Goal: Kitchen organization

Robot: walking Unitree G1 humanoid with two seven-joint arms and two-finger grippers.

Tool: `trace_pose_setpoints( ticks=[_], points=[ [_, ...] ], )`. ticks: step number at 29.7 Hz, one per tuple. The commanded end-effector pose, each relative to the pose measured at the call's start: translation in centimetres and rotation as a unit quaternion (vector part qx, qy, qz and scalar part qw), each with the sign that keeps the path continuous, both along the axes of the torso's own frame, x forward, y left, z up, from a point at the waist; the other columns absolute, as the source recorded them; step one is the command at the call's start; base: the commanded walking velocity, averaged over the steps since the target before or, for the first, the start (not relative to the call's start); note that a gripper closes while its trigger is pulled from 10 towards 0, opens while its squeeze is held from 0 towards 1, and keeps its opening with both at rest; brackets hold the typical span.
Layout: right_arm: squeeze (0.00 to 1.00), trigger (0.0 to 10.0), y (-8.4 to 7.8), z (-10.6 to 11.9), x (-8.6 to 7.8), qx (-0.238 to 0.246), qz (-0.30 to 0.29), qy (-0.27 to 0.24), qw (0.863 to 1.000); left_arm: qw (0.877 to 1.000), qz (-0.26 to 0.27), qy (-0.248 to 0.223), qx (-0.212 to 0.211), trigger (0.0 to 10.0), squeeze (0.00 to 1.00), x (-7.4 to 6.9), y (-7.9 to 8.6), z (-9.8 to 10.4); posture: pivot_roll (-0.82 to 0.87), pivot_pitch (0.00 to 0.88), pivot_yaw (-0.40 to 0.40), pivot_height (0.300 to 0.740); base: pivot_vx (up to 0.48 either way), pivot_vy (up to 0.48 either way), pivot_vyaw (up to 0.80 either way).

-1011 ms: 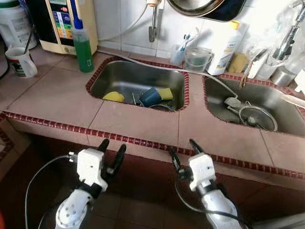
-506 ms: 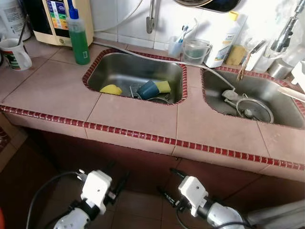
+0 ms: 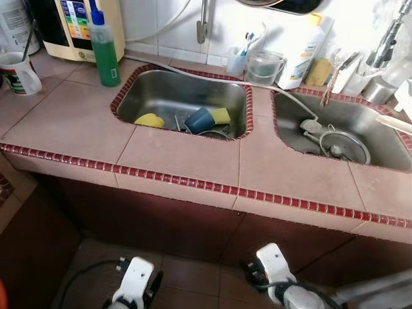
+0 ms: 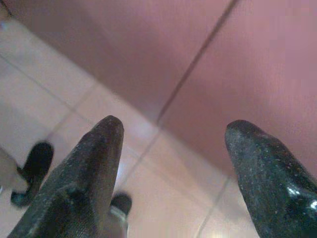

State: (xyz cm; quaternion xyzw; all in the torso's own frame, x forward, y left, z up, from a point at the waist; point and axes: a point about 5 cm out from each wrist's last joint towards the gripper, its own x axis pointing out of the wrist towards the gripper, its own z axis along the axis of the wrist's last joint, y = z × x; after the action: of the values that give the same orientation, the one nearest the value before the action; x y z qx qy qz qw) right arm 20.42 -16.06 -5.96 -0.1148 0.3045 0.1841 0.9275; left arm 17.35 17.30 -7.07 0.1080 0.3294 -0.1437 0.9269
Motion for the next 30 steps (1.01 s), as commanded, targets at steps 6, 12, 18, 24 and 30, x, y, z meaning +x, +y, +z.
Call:
trace_pose_setpoints(
  ticks=[6,12,18,24,30],
  points=[
    [0.0,10.0,-2.4,-2.4,-3.7,-0.059,-0.062,0.088,0.992,0.996,0.031,0.084,0.029,10.0,0.0,-2.3,0.4,-2.0,-0.08,0.0,-0.1,0.732,0.0,0.0,0.0],
    [0.0,10.0,-3.3,-3.4,-5.5,-0.084,-0.095,0.129,0.984,0.993,0.065,0.093,0.036,10.0,0.0,-2.4,0.7,-2.2,-0.08,0.0,-0.109,0.732,0.0,0.0,0.0],
    [0.0,10.0,-2.5,-2.8,-3.8,-0.064,-0.107,0.109,0.986,0.993,0.055,0.094,0.043,10.0,0.0,-1.9,0.5,-2.1,-0.1,0.0,-0.1,0.732,0.0,0.0,0.0],
    [0.0,10.0,-2.3,-2.6,-3.3,-0.057,-0.111,0.105,0.987,0.995,0.036,0.085,0.041,10.0,0.0,-0.7,-0.6,-1.8,-0.13,0.0,-0.068,0.732,0.0,0.0,0.0],
    [0.0,10.0,-1.8,-3.1,-4.2,-0.06,-0.104,0.123,0.985,0.995,0.027,0.085,0.037,10.0,0.0,-0.5,-1.2,-1.8,-0.13,0.0,-0.067,0.732,0.0,0.0,0.0]
  ],
)
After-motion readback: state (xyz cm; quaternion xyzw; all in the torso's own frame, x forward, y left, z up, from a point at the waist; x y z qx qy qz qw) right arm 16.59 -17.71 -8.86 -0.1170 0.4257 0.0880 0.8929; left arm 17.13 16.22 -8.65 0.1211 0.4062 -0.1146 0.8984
